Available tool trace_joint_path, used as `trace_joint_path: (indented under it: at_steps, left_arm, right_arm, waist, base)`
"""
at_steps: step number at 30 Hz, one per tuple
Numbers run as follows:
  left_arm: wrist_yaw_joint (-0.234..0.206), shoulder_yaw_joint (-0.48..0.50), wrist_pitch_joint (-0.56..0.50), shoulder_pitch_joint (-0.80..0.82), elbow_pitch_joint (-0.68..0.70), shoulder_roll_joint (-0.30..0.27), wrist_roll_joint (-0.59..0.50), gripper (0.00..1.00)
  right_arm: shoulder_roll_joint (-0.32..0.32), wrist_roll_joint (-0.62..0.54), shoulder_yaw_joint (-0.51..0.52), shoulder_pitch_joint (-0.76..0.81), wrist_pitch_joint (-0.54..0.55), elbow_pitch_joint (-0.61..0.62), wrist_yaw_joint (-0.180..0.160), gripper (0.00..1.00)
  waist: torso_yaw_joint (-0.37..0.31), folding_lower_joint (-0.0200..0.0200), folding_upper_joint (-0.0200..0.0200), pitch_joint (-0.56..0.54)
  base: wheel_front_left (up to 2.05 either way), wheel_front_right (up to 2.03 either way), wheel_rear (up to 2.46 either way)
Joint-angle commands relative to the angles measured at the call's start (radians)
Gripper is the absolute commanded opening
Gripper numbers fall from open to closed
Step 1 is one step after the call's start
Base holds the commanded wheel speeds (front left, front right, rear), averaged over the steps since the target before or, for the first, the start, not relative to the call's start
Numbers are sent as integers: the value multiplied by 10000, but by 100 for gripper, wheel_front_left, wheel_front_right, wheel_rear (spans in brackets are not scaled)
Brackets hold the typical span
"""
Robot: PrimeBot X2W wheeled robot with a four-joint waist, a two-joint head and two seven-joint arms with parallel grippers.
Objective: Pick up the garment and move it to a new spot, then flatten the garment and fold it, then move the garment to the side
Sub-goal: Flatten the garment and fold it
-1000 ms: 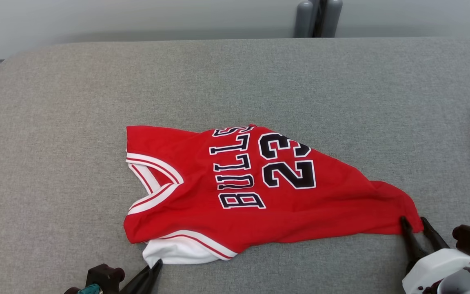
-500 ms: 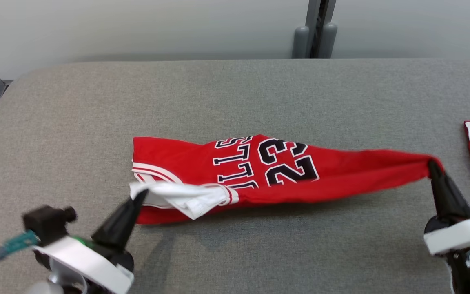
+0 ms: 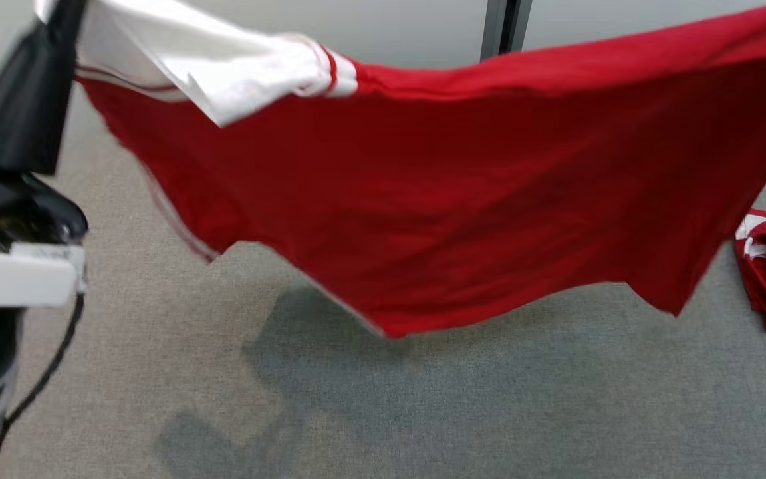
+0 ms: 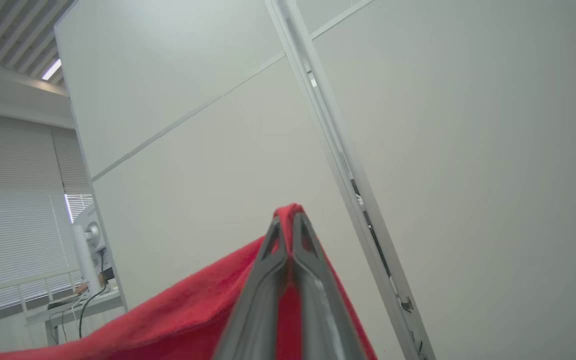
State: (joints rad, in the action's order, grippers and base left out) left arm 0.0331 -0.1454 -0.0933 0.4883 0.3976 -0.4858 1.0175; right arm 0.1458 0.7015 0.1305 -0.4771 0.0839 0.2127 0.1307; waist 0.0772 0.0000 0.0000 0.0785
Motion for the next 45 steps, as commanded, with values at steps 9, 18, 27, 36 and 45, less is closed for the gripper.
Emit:
trace_joint_path:
  at_steps: [9,18,27,36,45]
  left_arm:
    - [-60,-471,-96,2096,-1396,245,-653,0]
    - [494,-999,532,5110,-5836,682,-1458,0]
    - [793,-1829,2060,8435,-10971,258,-3428,0]
    - [956,-2362,2598,9307,-13260,788,-3289,0]
    - [968,-3615,2919,6526,-13024,1569,-1600,0]
  right_arm:
    - [-191,-278,115,-518,497,-329,0,0]
    - [-427,-583,-676,-3048,7,-3220,0,0]
    - [-810,-2169,-2254,-7699,-2414,-9108,-2,0]
    - [-921,-3030,-3138,-9575,-3204,-12673,-3,0]
    - [-862,-2986,-4645,-8337,-3354,-13914,-2,0]
  waist:
    - [85,0,0,183]
    - [-318,0,0,1513]
    - [-1052,0,0,2398]
    - [-941,0,0,2861]
    - [-286,0,0,3342]
  base:
    - [0,0,0]
    - [0,0,0]
    - [0,0,0]
    - [0,0,0]
    - [0,0,0]
